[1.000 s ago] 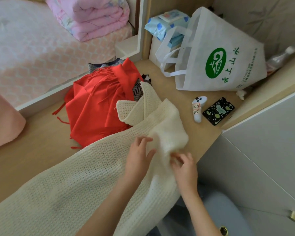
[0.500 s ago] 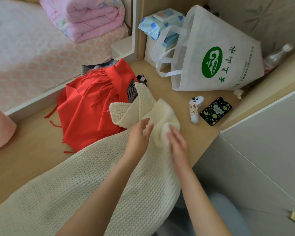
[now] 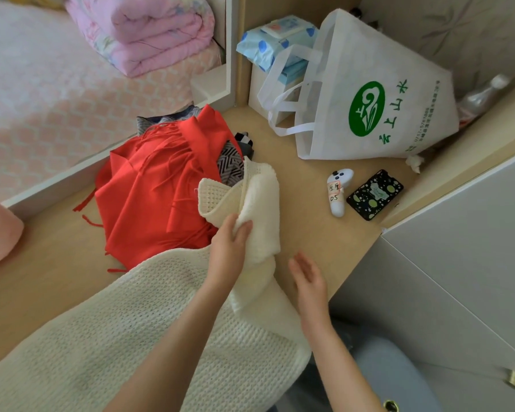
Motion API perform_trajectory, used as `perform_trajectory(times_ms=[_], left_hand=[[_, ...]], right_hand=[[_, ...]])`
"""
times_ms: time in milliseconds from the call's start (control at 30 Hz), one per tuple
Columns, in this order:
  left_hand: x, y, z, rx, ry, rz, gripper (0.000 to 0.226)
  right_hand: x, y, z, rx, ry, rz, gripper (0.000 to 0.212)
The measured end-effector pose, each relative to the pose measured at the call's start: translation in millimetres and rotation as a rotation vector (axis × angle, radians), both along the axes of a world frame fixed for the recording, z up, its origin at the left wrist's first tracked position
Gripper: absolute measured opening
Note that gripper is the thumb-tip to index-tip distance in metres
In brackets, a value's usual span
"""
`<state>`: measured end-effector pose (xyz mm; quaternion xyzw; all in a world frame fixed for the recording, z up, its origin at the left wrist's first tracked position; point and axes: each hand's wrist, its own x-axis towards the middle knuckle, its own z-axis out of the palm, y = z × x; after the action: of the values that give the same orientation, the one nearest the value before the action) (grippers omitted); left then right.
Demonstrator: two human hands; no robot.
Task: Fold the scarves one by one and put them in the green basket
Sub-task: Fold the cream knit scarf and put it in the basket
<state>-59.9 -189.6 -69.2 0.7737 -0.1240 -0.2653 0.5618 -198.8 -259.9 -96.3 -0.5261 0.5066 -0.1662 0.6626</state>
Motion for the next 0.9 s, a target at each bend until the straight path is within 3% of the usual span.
perform_trajectory(times_ms=[100,167,233,300,433,500,567,633,700,800,900], left_hand=[[-2.5,4.0,20.3,-0.269,0.287,0.043,0.016],[-3.5,6.6,27.6,-0.358,0.414,0.033,0.018],[-5.3,10.0,29.5,-0.359,0.386,0.033,0.017],[-4.0,14.9,25.9,-0.281,0.259,0.075,0.015],[-7.1,25.6,13.5,-0.109,0.017,0.070,0.011],[-14.2,24.6,5.9,-0.007,-0.017,-0.029,0.016],[-21.2,20.5,-3.9,0.156,-0.041,-0.172,0.034],[-26.0,16.7,-15.2,0.321,-0.137,-0.271,0.049],[-24.8,14.8,-22.7,0.385,-0.339,-0.301,0.048],[-9.8,4.2,-31.8,0.362,-0.584,-0.337,0.040],[7.6,-19.8,-32.0,0.392,-0.633,-0.387,0.048]], right_hand=[[16.7,-10.2,0.5,0.395,-0.188,0.070,0.064],[28.7,-6.5,11.7,0.604,-0.320,0.070,0.061],[32.5,-5.8,23.3,0.626,-0.375,0.004,0.049],[28.3,-11.7,27.8,0.434,-0.332,-0.114,0.037],[16.6,-34.3,47.8,-0.286,-0.141,-0.295,0.041],[9.3,-45.3,52.6,-0.646,-0.067,-0.290,0.040],[-3.0,-54.9,36.9,-0.893,0.174,-0.150,0.047],[-19.4,-63.2,10.4,-0.745,0.471,0.098,0.051],[-36.1,-69.1,-10.0,-0.499,0.575,0.220,0.042],[-48.2,-71.8,-14.6,-0.439,0.457,0.044,0.045],[-47.1,-76.1,-11.5,-0.291,0.322,-0.180,0.074]])
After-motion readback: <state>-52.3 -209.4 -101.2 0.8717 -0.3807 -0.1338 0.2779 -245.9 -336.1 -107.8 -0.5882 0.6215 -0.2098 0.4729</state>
